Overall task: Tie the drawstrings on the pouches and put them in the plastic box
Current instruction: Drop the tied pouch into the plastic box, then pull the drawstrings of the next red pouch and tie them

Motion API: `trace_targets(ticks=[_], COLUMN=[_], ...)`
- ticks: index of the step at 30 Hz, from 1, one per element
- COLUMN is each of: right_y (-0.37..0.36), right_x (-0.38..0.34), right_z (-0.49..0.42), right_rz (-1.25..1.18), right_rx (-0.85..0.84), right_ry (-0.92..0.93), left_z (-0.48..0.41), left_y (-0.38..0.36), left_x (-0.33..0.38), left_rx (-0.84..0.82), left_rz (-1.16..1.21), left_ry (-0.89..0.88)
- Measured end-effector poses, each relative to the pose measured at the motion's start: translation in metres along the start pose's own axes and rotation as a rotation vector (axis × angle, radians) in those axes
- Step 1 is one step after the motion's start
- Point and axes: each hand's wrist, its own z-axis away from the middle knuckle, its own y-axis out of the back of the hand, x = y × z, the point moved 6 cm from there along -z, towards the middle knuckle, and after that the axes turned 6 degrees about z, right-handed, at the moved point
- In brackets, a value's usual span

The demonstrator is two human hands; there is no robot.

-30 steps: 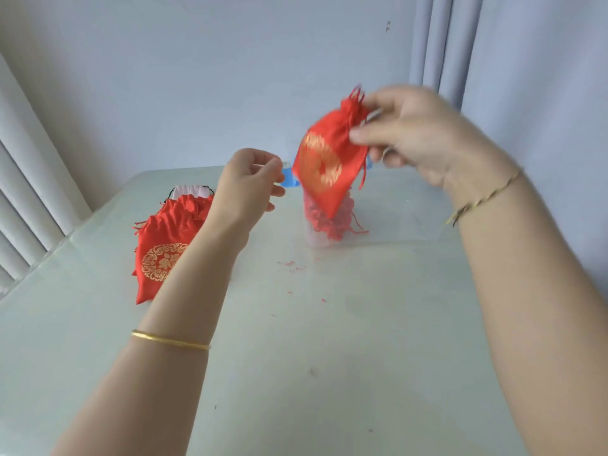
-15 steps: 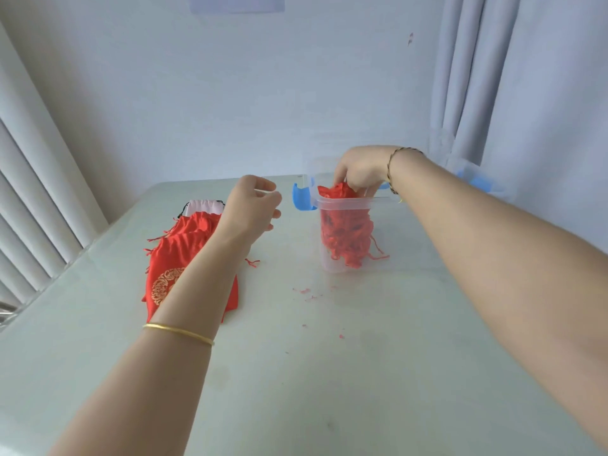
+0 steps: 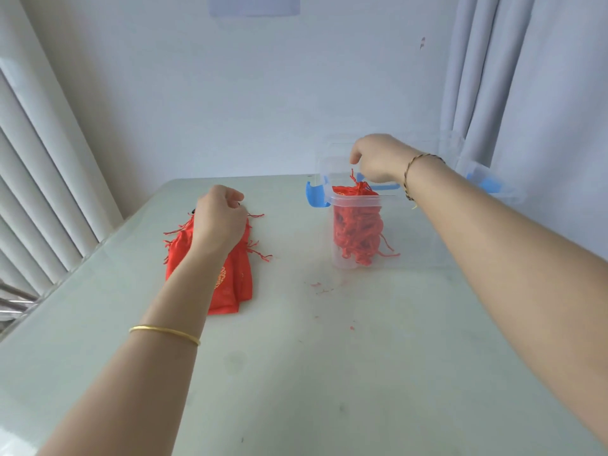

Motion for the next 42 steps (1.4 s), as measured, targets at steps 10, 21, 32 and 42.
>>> trace_targets(ticks=[10, 21, 32, 42], right_y=[-0.007, -0.074, -0.087, -0.062], right_x=[-0.092, -0.102, -0.088, -0.016], right_z=[0.055, 0.070, 0.082, 0.117], right_rz=[-0.527, -0.651, -0.776, -0.910], right_rx=[0.258, 0.029, 0.025, 0.221], right_ry=[0.303, 0.228, 0.186, 0.126], left_z=[0.015, 0.000, 0.010, 0.090], left_y=[0.045, 0.042, 0.040, -0.003], left_x=[-0.042, -0.057, -0.001, 0.092], left_rx=[0.029, 0.051, -0.179, -0.490], left_rz=[-0.581, -0.677, -0.389, 0.074], left_ry=[0.041, -0.039, -0.322, -0.604])
